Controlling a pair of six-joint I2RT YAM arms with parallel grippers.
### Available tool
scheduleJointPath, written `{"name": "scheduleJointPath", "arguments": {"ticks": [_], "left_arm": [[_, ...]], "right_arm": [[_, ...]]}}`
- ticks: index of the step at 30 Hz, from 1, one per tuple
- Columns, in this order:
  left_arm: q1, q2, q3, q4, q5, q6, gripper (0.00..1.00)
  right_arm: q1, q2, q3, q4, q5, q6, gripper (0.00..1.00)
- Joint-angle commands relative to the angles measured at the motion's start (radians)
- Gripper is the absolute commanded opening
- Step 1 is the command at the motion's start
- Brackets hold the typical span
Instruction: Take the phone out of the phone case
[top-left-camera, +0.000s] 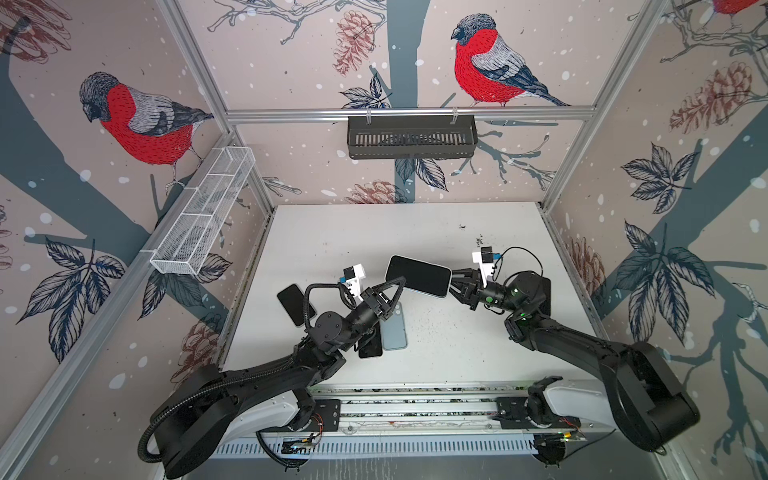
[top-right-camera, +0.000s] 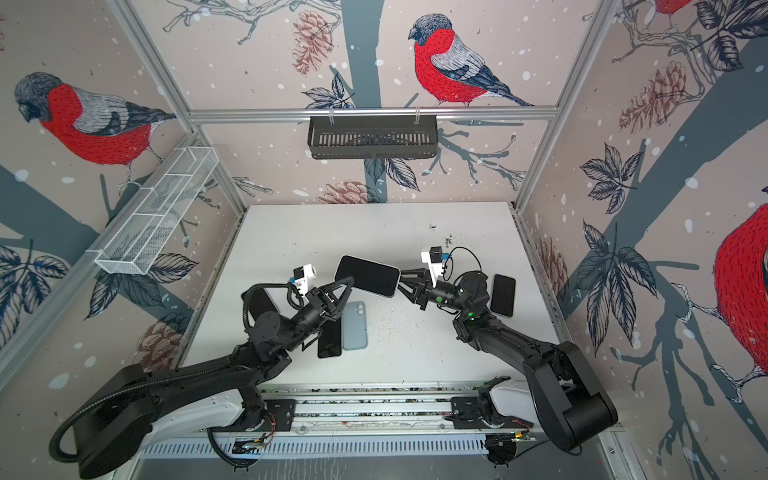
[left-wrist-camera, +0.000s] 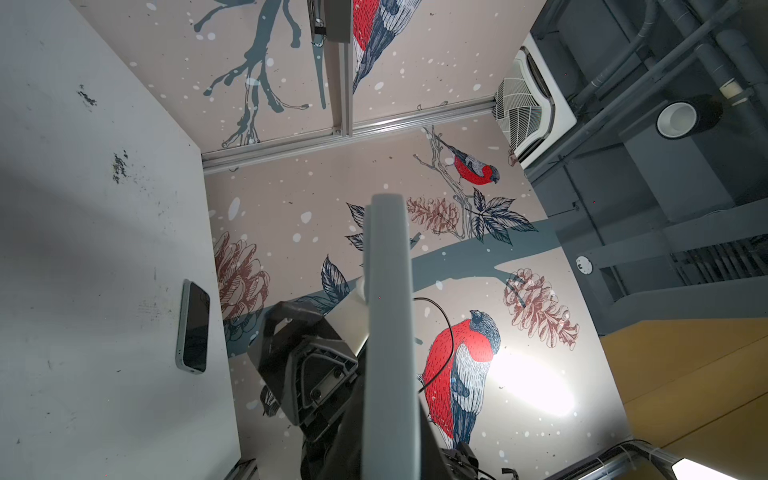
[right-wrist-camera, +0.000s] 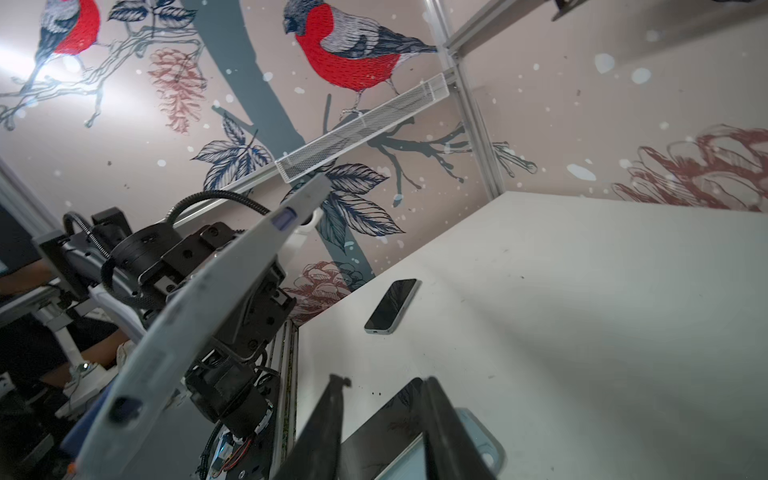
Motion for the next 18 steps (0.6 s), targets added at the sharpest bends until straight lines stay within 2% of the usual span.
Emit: {"name": "scheduleJointPath", "arguments": {"ticks": [1,3,5,13,18], "left_arm": [[0.014,-0.022,-0.011,0.070,0.012,-0.018,0.00],[0.025,-0.028,-0.017,0.059,0.020,-0.017,0.00],[0.039,-0.027,-0.024,0.066,0.036,-0.028,0.00],[0.050,-0.010,-0.038,0.089,0.050,-0.049,0.00],[0.050,0.004,-0.033,0.107,0.059,-0.050,0.00]], "right_arm": [[-0.048,-0.039,0.007,-0.178,0.057,0.045,0.48],[-0.087,-0.056,0.006,-0.191,0.037,0.119,0.59],[-0.120,-0.070,0.017,-0.183,-0.022,0.206,0.64],[-0.126,-0.141,0.057,-0.131,-0.122,0.440,0.69],[-0.081,-0.151,0.097,-0.173,-0.129,0.464,0.69]]}}
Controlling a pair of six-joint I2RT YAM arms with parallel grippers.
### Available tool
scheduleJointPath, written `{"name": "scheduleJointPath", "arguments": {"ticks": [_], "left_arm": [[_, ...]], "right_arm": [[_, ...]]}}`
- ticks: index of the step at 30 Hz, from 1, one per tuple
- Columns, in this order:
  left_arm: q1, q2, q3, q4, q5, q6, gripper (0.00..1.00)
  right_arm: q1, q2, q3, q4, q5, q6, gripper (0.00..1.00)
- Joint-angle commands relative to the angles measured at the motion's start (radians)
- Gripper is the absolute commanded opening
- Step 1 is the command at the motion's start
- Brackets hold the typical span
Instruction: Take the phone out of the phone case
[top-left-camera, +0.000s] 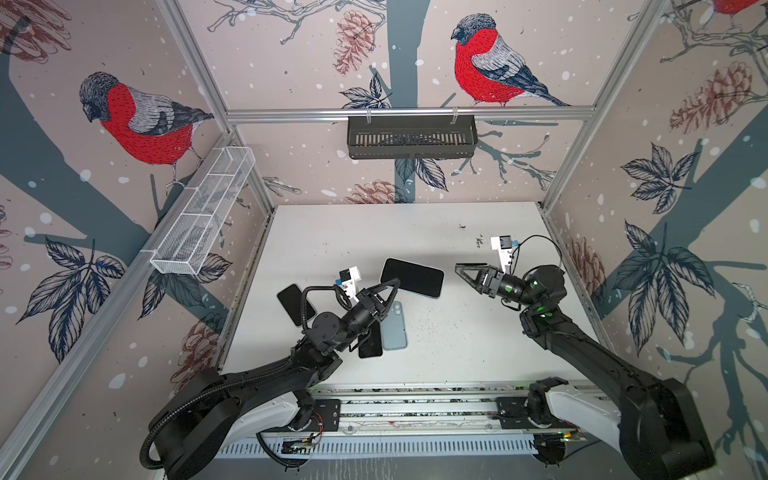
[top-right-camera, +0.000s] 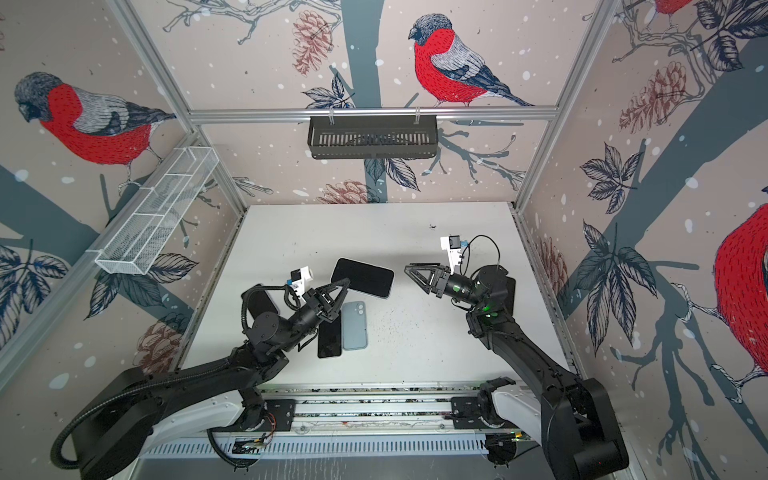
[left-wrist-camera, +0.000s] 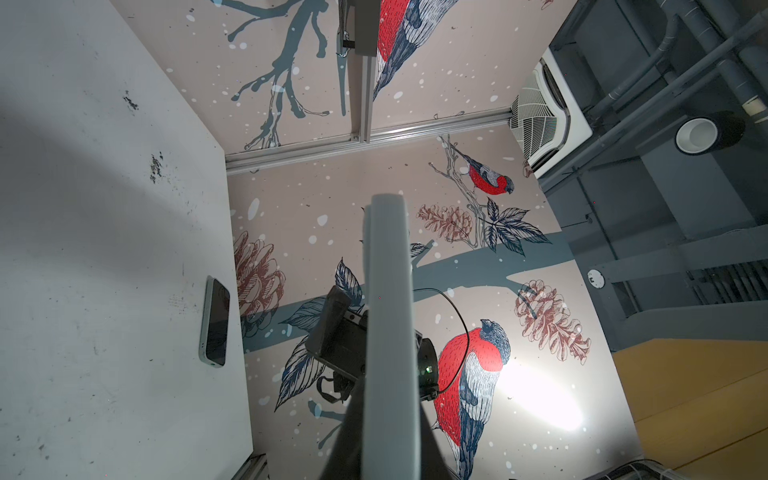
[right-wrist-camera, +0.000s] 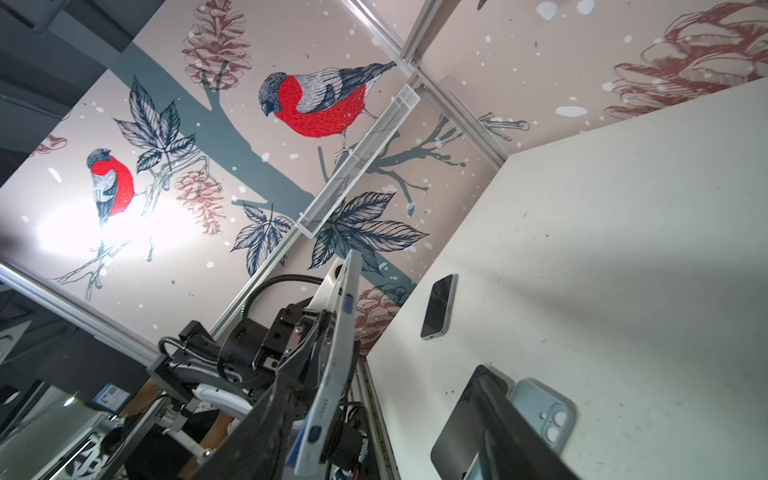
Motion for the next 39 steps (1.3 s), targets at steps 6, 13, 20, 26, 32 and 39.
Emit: {"name": "scheduleJointPath", "arguments": {"ticks": [6,13,20,26,32,39], "left_arm": [[0.003,-0.003,0.002,0.111,0.021,-0.011,0.00],[0.003,0.000,-0.009,0.133,0.021,-0.013,0.00],[0.003,0.005,-0.015,0.143,0.023,-0.012,0.00],[0.003,0.013,-0.022,0.161,0.026,-0.017,0.00],[0.003,0.024,-0.025,0.180,0.030,-0.025,0.00],[0.003,0.030,-0.039,0.229,0.020,-0.030,0.00]], "right_arm": [[0.057,0.033,0.030,0.053,-0.038,0.089,0.62],[0.082,0.075,0.041,0.116,-0.034,0.134,0.51],[0.108,0.094,0.040,0.121,-0.019,0.134,0.40],[0.112,0.118,0.040,0.145,-0.015,0.150,0.30],[0.113,0.149,0.033,0.196,-0.011,0.184,0.16],[0.111,0.173,0.017,0.326,-0.005,0.280,0.07]]}}
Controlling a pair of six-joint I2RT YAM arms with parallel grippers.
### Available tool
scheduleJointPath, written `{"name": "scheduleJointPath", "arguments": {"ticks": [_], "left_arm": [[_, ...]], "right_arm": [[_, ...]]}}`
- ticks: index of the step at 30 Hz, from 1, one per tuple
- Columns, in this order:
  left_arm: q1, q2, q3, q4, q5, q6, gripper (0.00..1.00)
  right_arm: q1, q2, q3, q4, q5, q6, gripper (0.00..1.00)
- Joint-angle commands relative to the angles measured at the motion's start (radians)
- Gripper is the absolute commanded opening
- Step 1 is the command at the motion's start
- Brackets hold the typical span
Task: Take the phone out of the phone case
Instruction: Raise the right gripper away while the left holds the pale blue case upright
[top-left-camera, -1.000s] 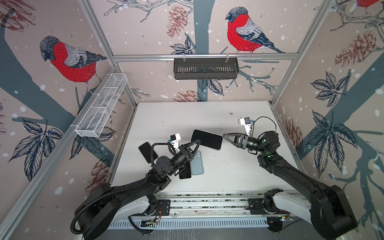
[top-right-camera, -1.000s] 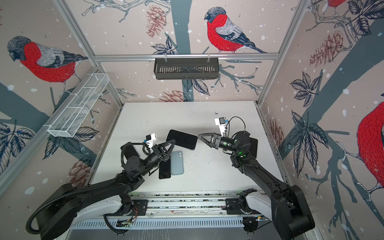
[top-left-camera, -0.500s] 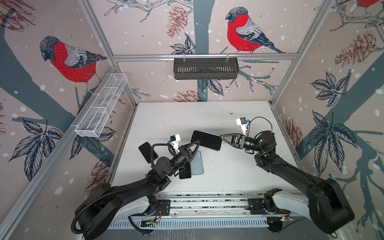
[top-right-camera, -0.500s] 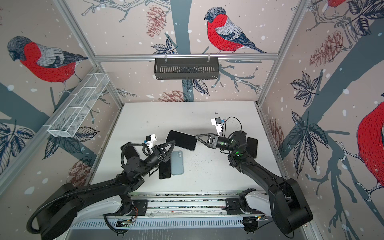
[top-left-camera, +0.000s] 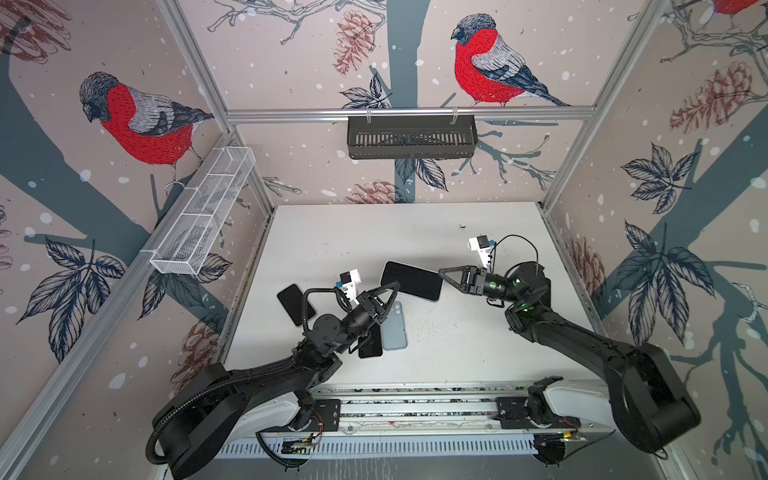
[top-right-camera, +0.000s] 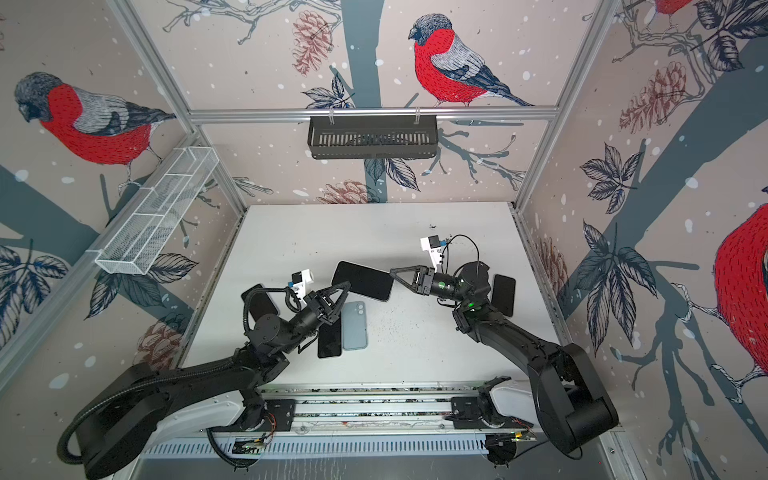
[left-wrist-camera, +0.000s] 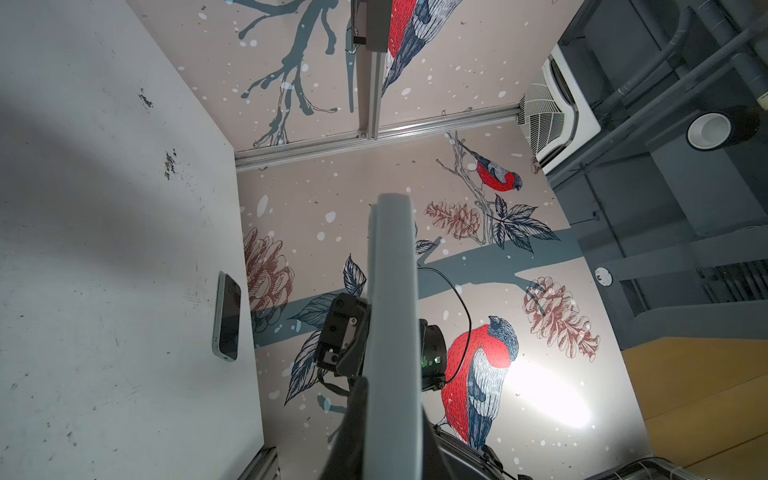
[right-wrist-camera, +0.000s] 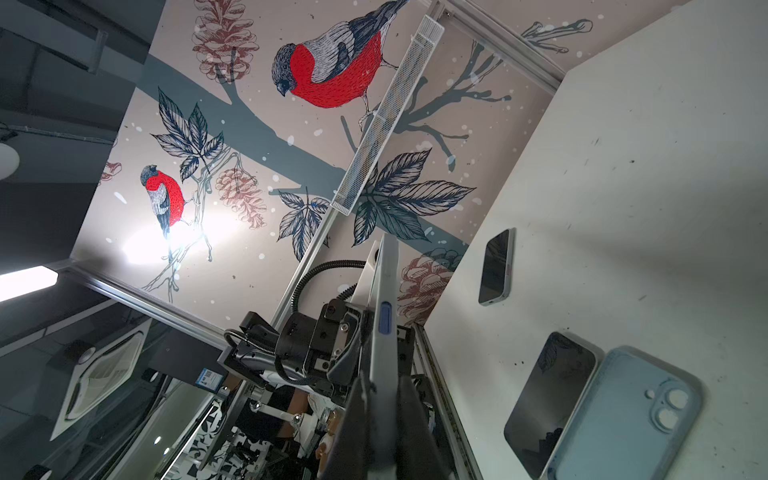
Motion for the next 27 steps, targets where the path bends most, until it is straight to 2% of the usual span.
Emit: {"name": "scheduleJointPath", "arguments": {"ticks": [1,8,12,19,21,27], "left_arm": [[0.003,0.001,-0.005,0.183,0.000,-0.036,0.00],[0.001,0.027,-0.004,0.255,-0.004,-0.043,0.00],[-0.001,0.061,-0.005,0.319,-0.005,-0.058,0.00],[-0.020,0.172,0.010,0.498,-0.035,-0.083,0.00],[-0.028,0.202,0.022,0.530,-0.038,-0.085,0.00],[-0.045,0.256,0.052,0.581,-0.053,-0.078,0.00]], "right_arm": [[-0.004,0.022,-0.008,0.180,0.007,0.074,0.07],[-0.014,0.095,-0.010,0.368,0.035,0.242,0.05],[-0.026,0.154,-0.017,0.540,0.061,0.382,0.05],[-0.034,0.273,0.002,0.779,0.107,0.587,0.02],[-0.036,0.300,0.009,0.829,0.122,0.630,0.02],[-0.041,0.307,0.035,0.835,0.148,0.666,0.02]]}}
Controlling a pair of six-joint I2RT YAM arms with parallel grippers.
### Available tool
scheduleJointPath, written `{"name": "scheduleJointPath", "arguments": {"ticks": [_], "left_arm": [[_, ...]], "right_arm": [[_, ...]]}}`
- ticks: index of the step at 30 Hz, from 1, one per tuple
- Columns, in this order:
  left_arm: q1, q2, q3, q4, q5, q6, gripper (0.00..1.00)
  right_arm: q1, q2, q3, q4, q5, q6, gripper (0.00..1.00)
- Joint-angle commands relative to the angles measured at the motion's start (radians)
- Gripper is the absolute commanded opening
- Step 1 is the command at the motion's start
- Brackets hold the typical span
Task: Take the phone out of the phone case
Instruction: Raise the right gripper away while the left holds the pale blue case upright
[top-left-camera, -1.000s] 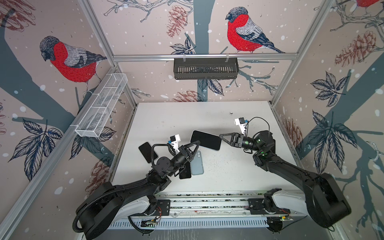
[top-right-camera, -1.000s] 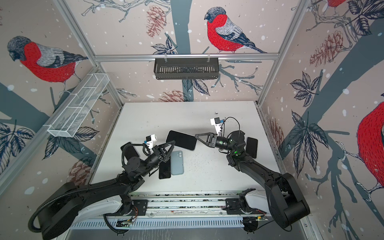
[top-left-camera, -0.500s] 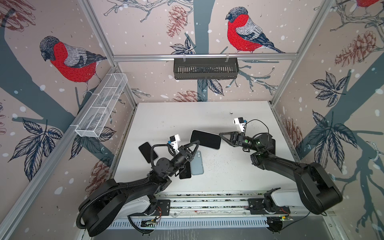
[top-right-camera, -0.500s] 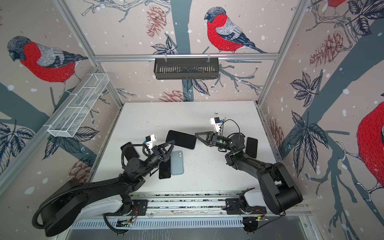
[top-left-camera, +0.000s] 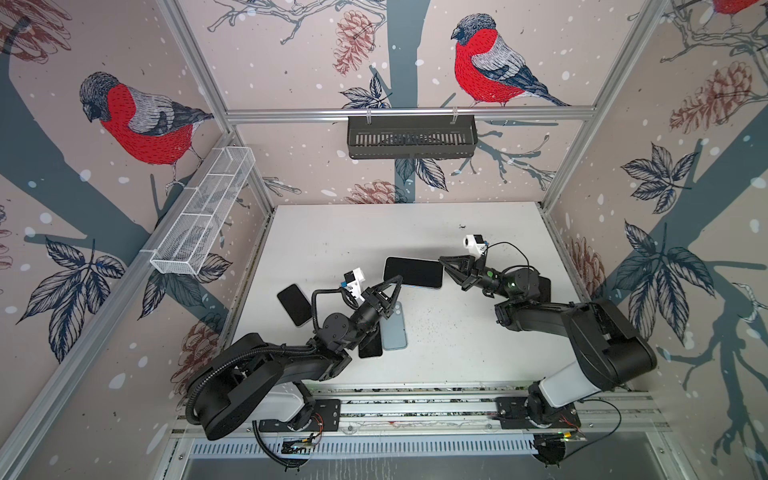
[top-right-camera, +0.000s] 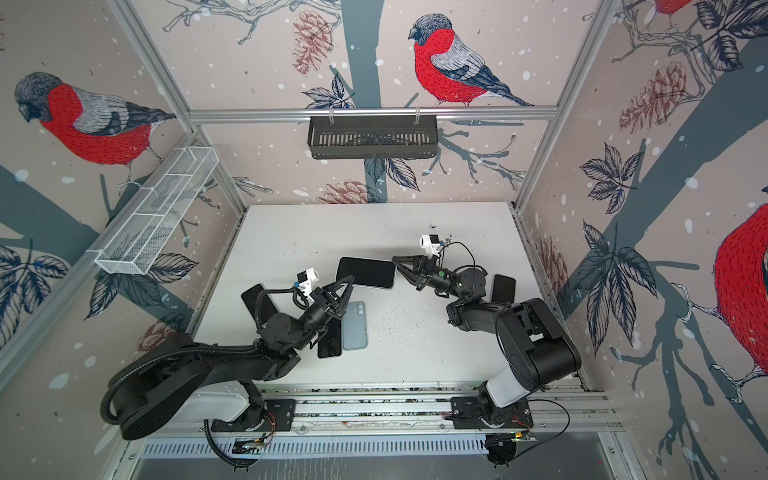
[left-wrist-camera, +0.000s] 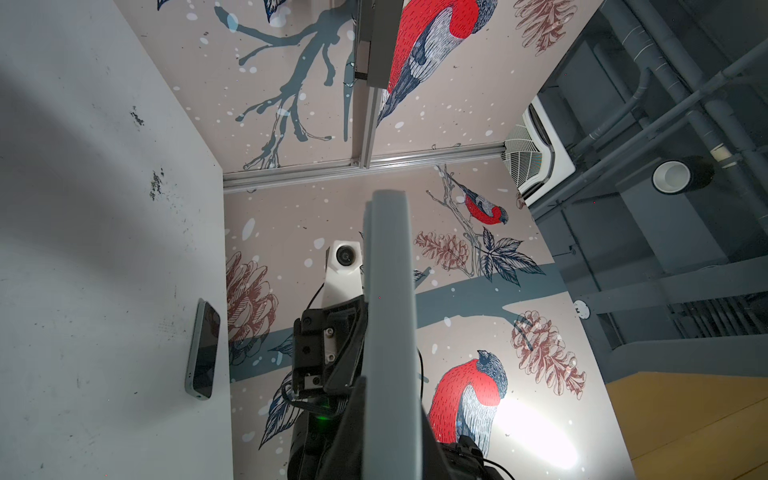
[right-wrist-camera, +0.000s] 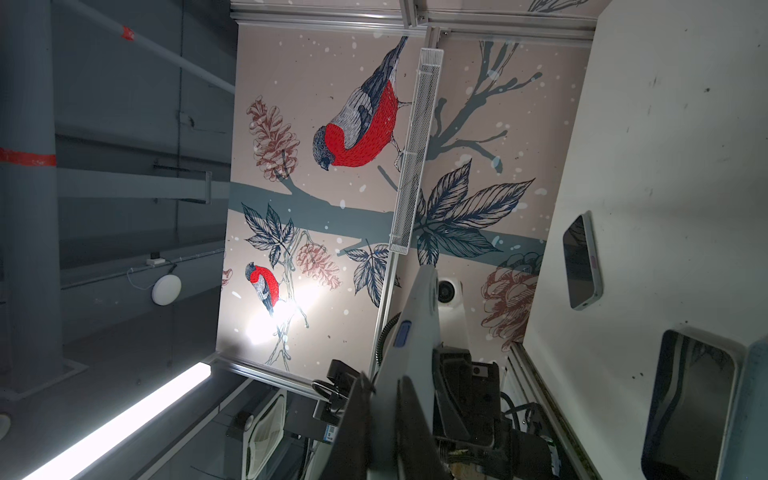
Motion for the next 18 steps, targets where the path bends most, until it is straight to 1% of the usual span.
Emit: {"name": "scheduleJointPath", "arguments": {"ticks": [1,7,11,18], "left_arm": [[-0.015,0.008,0.023,0.319,0.058,-0.027,0.00],[-0.014,0.013,0.050,0.318,0.045,-0.018,0.00],[-0.015,0.028,0.078,0.318,0.037,-0.007,0.00],[-0.012,0.073,0.160,0.318,0.024,0.003,0.00]], "right_arm": [[-0.010,-0.005,0.023,0.287,0.093,0.062,0.02],[-0.032,-0.004,0.081,0.288,0.118,0.112,0.03],[-0.032,0.026,0.144,0.288,0.127,0.145,0.06],[-0.052,0.086,0.252,0.288,0.147,0.215,0.06]]}}
